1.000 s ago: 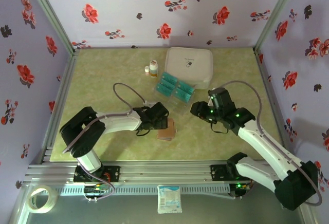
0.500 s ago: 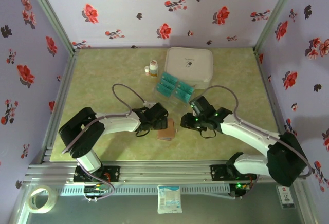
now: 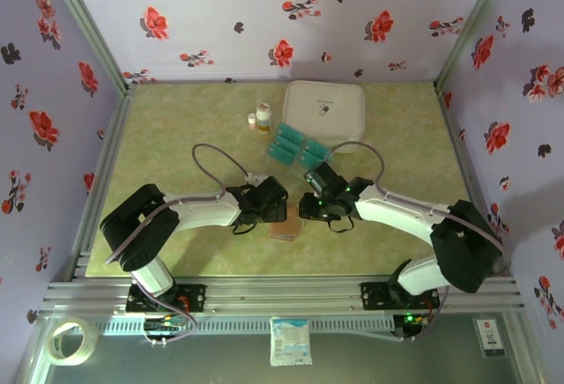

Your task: Put the credit cards into the card holder

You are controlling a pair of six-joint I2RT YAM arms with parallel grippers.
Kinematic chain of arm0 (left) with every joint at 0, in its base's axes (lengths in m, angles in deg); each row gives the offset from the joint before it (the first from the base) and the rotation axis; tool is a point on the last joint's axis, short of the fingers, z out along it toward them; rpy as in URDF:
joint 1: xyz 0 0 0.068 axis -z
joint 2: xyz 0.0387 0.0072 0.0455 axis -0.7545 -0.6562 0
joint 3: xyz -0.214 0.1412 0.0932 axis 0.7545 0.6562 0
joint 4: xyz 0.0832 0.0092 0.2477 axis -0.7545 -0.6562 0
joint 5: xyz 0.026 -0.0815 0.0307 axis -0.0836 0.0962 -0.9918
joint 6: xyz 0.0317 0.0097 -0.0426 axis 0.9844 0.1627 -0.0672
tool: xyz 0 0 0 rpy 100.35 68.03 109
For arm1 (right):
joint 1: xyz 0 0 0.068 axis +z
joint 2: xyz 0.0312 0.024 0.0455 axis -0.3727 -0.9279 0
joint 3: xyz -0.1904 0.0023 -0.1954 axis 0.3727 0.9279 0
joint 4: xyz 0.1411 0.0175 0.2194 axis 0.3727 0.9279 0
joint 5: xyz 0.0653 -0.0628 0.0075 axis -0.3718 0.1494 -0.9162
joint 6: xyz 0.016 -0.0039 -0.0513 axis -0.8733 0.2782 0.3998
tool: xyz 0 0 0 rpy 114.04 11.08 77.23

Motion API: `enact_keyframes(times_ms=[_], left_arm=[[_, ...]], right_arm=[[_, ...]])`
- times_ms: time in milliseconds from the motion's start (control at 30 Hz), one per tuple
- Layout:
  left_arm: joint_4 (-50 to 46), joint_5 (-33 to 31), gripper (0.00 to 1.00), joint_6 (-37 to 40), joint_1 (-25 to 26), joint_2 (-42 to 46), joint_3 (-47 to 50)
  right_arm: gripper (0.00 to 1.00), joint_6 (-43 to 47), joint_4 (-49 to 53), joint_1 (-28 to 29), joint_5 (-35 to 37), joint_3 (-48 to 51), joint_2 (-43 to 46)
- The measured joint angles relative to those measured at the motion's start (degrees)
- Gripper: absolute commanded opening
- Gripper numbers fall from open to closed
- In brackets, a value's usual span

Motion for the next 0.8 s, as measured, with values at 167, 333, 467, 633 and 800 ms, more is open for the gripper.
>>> enact_keyframes(times_ms=[167, 333, 467, 633, 800], left_arm=[[0.3, 0.0, 1.00, 0.2, 0.0, 0.0, 0.4], [0.5, -0.2, 1.00, 0.2, 0.0, 0.0, 0.4], [0.5, -0.2, 1.00, 0.2, 0.0, 0.0, 0.4], [0.5, -0.2, 1.00, 0.2, 0.0, 0.0, 0.5], [0.9, -0.4, 1.00, 0.3, 0.0, 0.0, 0.7]], right_arm=[[0.29, 0.0, 0.0, 0.5, 0.2, 0.0, -0.2], [0.28, -0.1, 0.0, 1.2, 0.4, 0.0, -0.2], [0.28, -0.2, 0.0, 1.8, 0.4, 0.0, -0.2], [0.24, -0.2, 0.0, 2.1, 0.6, 0.0, -0.2], [0.22, -0.3, 0.0, 2.3, 0.6, 0.0, -0.3]])
